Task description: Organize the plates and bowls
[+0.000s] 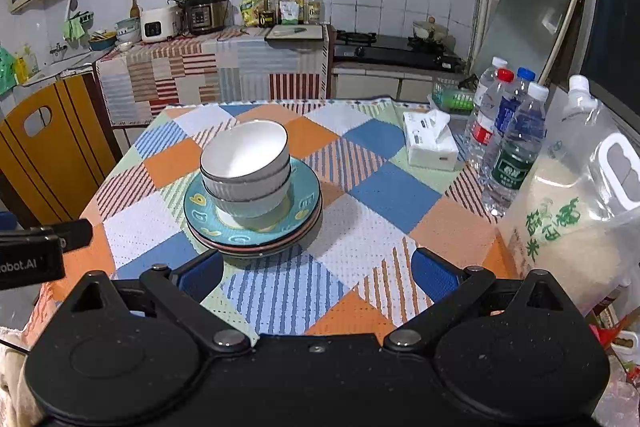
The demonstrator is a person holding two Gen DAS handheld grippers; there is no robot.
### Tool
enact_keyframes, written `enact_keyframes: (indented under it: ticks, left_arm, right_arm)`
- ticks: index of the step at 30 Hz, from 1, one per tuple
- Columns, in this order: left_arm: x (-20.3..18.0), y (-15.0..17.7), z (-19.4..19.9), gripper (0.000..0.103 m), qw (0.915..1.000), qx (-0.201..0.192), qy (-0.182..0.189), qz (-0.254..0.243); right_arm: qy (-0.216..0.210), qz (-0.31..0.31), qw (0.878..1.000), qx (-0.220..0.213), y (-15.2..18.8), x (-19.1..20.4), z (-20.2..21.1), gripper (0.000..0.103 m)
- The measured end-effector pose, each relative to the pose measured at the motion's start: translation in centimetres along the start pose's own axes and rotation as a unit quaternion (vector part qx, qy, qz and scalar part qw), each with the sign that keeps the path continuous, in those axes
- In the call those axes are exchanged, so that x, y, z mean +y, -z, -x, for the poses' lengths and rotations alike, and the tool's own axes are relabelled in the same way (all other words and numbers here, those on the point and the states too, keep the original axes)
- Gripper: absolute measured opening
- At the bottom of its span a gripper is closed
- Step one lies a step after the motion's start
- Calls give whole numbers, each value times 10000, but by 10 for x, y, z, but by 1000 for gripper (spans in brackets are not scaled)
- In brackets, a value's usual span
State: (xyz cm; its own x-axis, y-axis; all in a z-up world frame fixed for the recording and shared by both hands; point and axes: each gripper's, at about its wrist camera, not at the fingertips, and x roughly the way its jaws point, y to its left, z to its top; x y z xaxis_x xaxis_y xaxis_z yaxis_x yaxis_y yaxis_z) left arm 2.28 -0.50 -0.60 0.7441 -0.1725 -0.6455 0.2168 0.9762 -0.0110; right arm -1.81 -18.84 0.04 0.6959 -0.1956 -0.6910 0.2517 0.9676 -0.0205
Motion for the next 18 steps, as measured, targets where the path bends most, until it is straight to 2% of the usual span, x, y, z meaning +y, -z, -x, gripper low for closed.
enact_keyframes:
  ticks: [18]
  left_arm:
    - [1, 1, 2, 99, 10000, -12, -19, -24]
  right_arm:
    - [-60, 135, 9999, -19, 1, 6, 4, 102]
